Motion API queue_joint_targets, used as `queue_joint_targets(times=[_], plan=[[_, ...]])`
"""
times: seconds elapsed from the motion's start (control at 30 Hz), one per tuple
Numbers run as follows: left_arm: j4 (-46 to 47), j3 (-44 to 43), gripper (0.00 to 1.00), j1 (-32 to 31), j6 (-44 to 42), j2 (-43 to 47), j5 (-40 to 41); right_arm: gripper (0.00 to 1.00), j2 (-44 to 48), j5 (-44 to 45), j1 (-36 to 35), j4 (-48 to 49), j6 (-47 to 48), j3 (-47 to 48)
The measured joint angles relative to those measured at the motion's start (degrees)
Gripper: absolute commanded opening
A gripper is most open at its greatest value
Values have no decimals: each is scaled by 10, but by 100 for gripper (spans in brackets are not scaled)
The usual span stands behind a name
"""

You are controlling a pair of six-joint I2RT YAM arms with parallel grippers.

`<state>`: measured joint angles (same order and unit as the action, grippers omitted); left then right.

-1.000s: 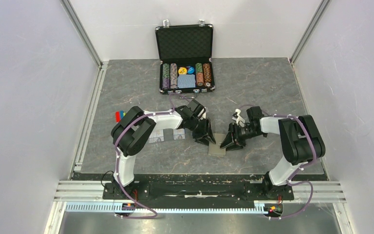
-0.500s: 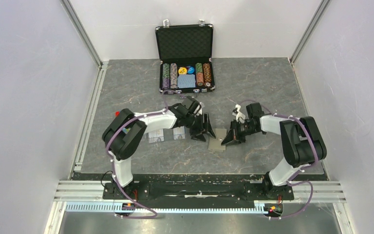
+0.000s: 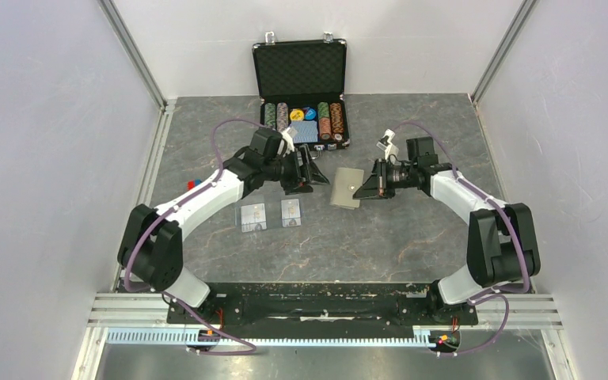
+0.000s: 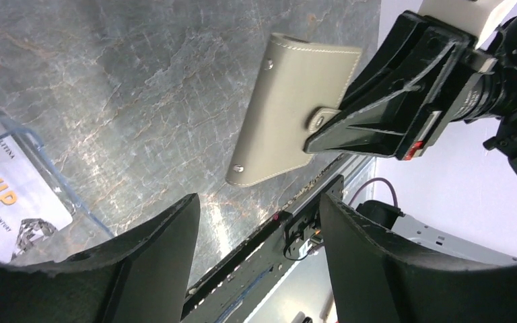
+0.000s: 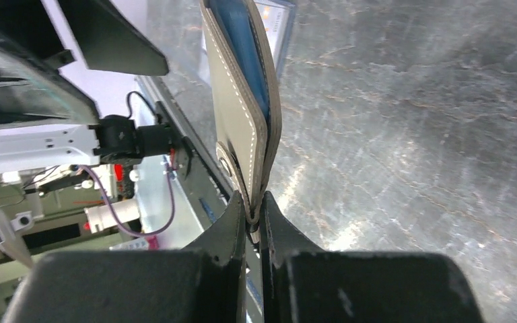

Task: Put the credit cards into the card holder
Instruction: Pick up the card holder from the center of the board.

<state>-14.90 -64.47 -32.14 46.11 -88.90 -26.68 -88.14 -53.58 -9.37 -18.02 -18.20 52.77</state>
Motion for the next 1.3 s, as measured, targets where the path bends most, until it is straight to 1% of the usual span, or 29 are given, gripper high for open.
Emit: queue_joint_targets(times=[0.13,0.33,0.4,0.63,0.67,0.73,0.77,0.83,0.9,0.93,0.97,1.03,1.1,1.17,1.23,1.3], plan=[[14,29,71,6,-1,10,-30,0,5,-35,-3,15,-25,0],[76,83,64,5,6,8,-85,0,22,-65,-16,45,-68,-1],[94,86,61,5,10,4,-101,0,30,-71,-20,63,-86,-2],[152,86,59,-1,16,-4,-141,0,43,-81,-32,137,-154,-21],[157,86,57,-1,16,-4,-143,0,44,-82,-33,145,-161,-24],[168,86,52,-1,19,-4,-145,0,45,-83,-37,157,-173,-30],[173,86,47,-1,22,-4,-145,0,47,-83,-39,162,-179,-32],[186,87,29,-1,28,-4,-147,0,48,-85,-42,172,-186,-36],[198,89,15,-1,35,-4,-157,0,49,-83,-43,177,-189,-39],[203,90,11,-1,37,-4,-160,3,49,-81,-43,177,-190,-40],[209,91,8,-1,38,-4,-162,11,49,-79,-42,178,-191,-42],[216,93,4,-1,38,-4,-166,35,50,-75,-42,179,-193,-44],[217,96,2,-1,38,-3,-165,53,52,-68,-43,178,-192,-45],[205,96,2,-1,37,-1,-156,66,59,-59,-44,171,-187,-46],[181,96,2,-2,30,5,-143,74,71,-45,-44,157,-172,-46],[133,94,2,-3,11,18,-117,78,81,-31,-44,140,-155,-46]])
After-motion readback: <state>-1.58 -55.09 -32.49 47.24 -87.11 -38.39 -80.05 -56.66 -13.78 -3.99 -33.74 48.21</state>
